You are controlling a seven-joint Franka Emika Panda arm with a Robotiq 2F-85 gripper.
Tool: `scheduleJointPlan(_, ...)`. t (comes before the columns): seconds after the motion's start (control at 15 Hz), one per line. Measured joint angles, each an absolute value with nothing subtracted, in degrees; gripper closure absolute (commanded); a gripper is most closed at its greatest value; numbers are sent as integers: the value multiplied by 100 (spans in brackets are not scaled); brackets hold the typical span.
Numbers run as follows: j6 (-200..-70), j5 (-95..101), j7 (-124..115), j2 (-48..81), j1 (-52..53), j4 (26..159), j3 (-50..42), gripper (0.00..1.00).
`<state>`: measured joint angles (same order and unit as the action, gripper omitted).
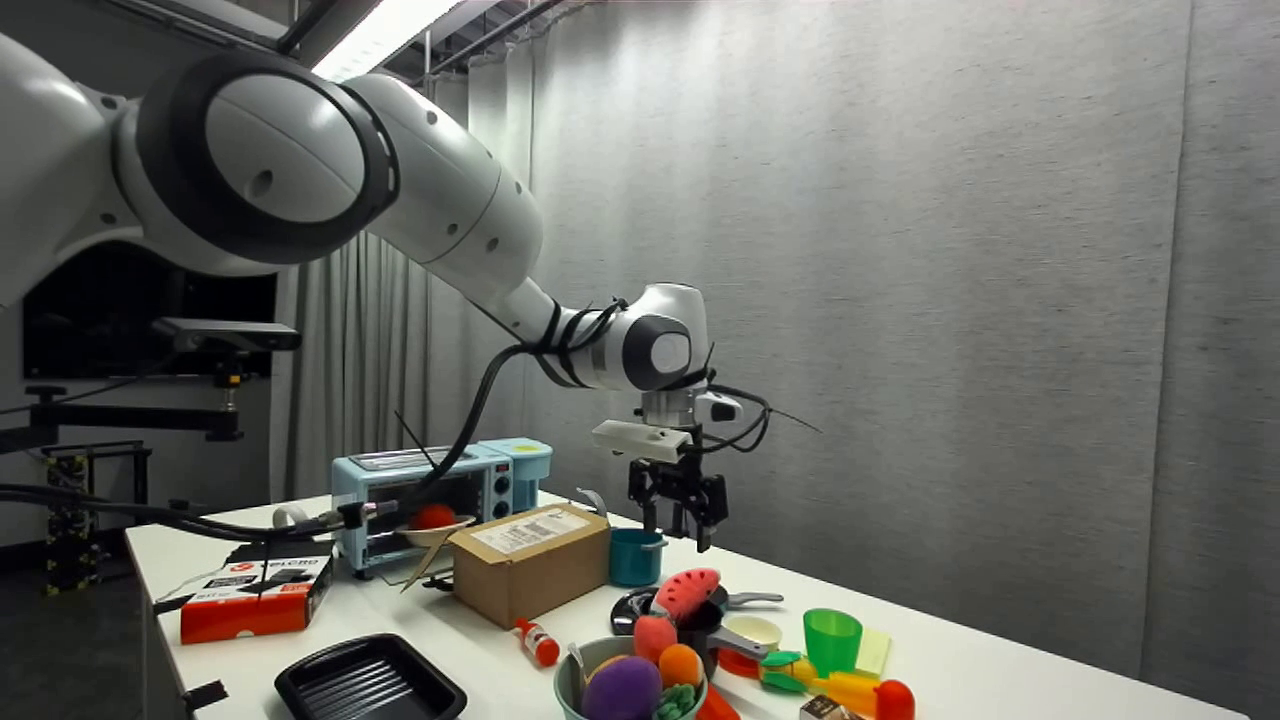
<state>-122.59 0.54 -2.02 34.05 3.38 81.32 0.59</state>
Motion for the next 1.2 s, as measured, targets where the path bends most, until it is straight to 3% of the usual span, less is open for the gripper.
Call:
scheduleJointPlan(0.2,-12553,79,-255,3576,382,8112,64,51)
scheduleJointPlan(0.27,-12581,79,-255,3627,384,8113,66,55)
scheduleJointPlan(0.33,-12588,79,-255,3674,383,8113,65,17)
scheduleJointPlan(0.47,-12588,79,-254,3755,383,8114,46,20)
scheduleJointPlan(0.67,-12598,90,-254,3844,382,8113,-6,1)
scheduleJointPlan(0.93,-12647,90,-256,3933,382,8107,-61,0)
scheduleJointPlan(1.0,-12686,90,-262,3962,382,8102,-67,25)
scheduleJointPlan(1.07,-12729,90,-267,3998,382,8093,-71,27)
scheduleJointPlan(1.2,-12821,90,-275,4076,382,8072,-73,44)
